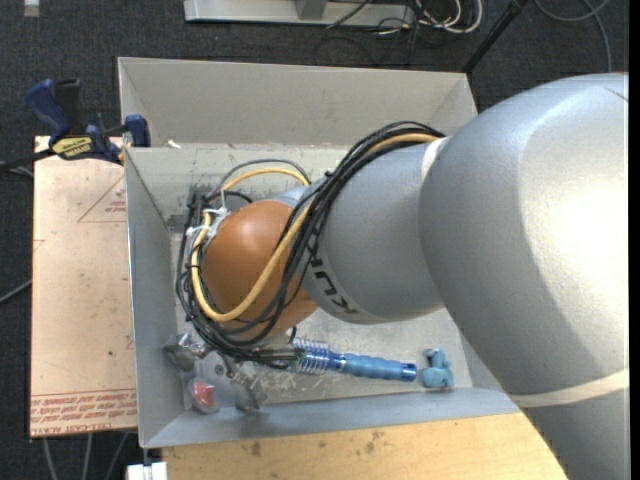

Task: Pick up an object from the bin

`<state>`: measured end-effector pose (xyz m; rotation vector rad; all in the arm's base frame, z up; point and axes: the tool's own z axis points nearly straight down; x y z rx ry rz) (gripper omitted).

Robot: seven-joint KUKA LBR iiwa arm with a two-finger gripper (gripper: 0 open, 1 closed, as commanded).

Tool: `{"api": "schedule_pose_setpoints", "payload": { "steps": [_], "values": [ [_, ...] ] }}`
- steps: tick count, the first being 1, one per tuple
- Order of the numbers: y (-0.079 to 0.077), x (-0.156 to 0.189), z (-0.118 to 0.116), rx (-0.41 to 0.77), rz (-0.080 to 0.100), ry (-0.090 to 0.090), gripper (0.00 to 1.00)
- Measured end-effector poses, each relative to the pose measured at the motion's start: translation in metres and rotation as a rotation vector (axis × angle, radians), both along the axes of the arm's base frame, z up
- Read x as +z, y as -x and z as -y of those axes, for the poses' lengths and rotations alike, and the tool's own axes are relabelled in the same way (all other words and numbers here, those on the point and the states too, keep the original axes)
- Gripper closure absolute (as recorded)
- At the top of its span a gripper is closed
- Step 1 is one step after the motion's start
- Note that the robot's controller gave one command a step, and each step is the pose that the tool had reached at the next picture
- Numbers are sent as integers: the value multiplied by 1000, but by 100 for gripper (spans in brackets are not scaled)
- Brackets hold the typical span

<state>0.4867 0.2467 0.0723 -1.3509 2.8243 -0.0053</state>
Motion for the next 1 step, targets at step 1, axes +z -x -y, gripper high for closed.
{"api": "schedule_pose_setpoints", "payload": {
  "steps": [1],
  "values": [
    [4,-2,-2,1,-10,-1,100]
  ]
}}
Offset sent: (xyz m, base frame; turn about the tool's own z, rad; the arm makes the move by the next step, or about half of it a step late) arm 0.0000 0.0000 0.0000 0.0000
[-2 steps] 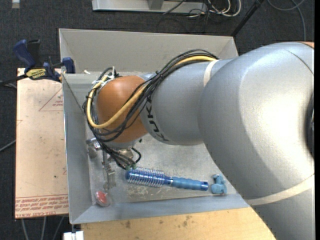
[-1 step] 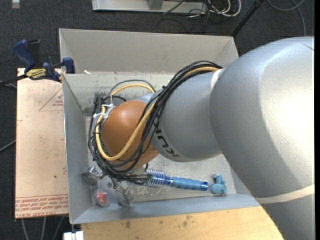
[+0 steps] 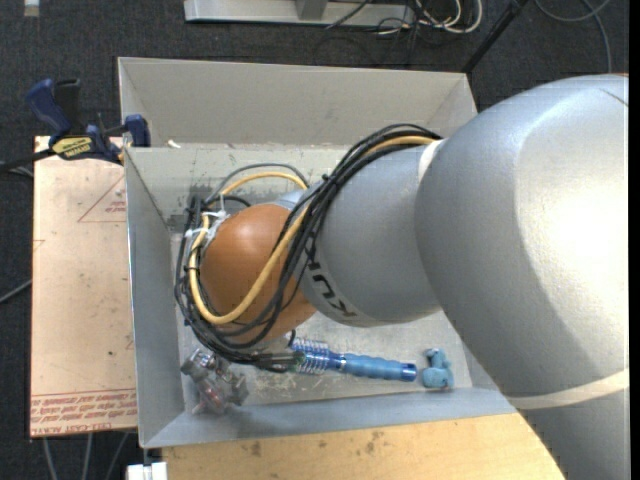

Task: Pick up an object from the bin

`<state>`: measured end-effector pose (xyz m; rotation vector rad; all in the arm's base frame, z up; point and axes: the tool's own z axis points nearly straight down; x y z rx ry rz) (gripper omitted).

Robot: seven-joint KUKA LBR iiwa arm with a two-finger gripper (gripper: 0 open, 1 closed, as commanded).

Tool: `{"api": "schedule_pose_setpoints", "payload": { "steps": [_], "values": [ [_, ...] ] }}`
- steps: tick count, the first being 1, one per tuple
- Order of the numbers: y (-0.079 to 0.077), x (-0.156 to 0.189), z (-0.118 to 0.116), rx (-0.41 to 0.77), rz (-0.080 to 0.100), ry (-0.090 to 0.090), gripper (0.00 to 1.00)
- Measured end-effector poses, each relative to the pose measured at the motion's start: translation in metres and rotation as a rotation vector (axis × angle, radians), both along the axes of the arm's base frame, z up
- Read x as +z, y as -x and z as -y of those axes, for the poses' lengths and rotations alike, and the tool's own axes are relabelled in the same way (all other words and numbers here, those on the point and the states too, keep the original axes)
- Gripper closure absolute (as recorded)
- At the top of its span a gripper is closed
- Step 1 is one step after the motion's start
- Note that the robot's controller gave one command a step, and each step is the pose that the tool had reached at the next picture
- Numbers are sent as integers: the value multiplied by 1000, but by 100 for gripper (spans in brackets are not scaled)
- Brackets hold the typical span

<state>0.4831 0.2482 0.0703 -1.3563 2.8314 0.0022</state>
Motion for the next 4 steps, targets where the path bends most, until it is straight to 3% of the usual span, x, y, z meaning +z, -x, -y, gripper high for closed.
{"api": "schedule_pose_setpoints", "payload": {
  "steps": [1,2,3,4],
  "values": [
    [-11,0,-1,95,1,-1,100],
    [-28,71,16,420,6,0,100],
    [-51,56,12,381,2,-2,100],
    [-57,93,36,673,5,1,100]
  ]
}}
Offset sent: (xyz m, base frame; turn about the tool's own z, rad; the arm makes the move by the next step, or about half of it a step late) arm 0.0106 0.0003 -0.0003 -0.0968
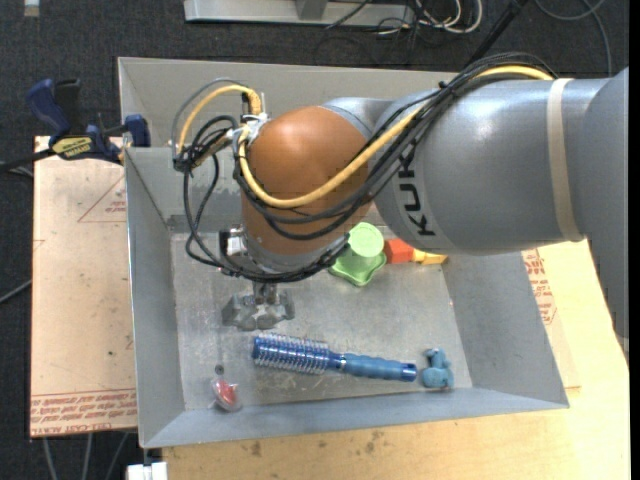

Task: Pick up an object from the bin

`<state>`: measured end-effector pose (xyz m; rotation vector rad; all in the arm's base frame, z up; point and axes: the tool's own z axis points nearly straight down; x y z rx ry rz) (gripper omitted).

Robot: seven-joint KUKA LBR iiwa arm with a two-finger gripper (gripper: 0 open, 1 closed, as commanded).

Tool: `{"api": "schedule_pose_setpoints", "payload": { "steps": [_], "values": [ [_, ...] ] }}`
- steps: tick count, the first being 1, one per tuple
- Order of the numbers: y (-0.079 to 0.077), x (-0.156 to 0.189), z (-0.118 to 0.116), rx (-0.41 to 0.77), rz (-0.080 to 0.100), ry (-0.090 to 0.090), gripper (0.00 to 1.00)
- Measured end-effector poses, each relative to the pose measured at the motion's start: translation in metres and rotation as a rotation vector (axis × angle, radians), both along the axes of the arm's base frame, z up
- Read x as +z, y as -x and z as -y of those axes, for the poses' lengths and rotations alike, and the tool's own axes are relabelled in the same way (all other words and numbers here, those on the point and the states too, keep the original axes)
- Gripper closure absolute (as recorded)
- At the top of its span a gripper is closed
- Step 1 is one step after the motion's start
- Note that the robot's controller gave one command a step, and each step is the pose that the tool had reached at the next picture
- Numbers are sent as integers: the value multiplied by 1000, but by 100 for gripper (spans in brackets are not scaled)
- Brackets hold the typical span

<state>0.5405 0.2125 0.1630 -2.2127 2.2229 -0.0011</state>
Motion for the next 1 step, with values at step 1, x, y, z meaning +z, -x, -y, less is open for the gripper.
{"api": "schedule_pose_setpoints", "payload": {
  "steps": [1],
  "values": [
    [-16,-5,-27,149,-2,-1,100]
  ]
}}
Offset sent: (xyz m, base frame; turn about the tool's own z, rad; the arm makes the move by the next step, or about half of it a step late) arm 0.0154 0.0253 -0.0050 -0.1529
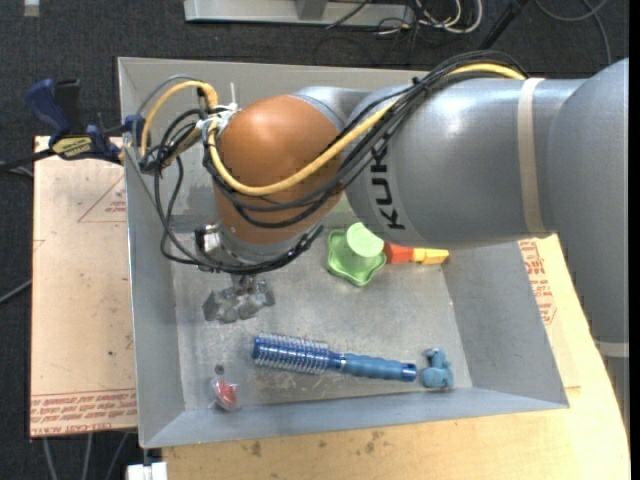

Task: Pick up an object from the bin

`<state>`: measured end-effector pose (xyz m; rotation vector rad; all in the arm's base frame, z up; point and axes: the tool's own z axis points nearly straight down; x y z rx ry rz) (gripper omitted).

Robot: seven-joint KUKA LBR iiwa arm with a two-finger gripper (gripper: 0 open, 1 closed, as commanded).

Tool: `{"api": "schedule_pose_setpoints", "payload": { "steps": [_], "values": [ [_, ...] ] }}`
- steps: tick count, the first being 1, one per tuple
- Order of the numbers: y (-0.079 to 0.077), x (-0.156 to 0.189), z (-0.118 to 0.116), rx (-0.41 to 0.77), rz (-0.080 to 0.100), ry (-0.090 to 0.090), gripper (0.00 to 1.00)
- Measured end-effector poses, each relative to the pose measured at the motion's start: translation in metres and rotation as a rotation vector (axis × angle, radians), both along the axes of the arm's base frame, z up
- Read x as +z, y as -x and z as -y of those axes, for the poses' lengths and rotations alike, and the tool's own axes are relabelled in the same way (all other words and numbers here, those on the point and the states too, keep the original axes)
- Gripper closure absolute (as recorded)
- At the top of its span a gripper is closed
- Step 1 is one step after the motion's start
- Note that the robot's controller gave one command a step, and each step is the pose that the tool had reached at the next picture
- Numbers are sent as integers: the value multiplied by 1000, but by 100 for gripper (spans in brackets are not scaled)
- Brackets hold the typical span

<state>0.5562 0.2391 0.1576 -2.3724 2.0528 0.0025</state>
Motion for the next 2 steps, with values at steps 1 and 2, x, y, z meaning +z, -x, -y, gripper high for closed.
{"api": "schedule_pose_setpoints", "payload": {
  "steps": [1,2],
  "values": [
    [-45,-22,43,-114,0,1,100],
    [-73,-12,18,-146,3,-2,100]
  ]
}}
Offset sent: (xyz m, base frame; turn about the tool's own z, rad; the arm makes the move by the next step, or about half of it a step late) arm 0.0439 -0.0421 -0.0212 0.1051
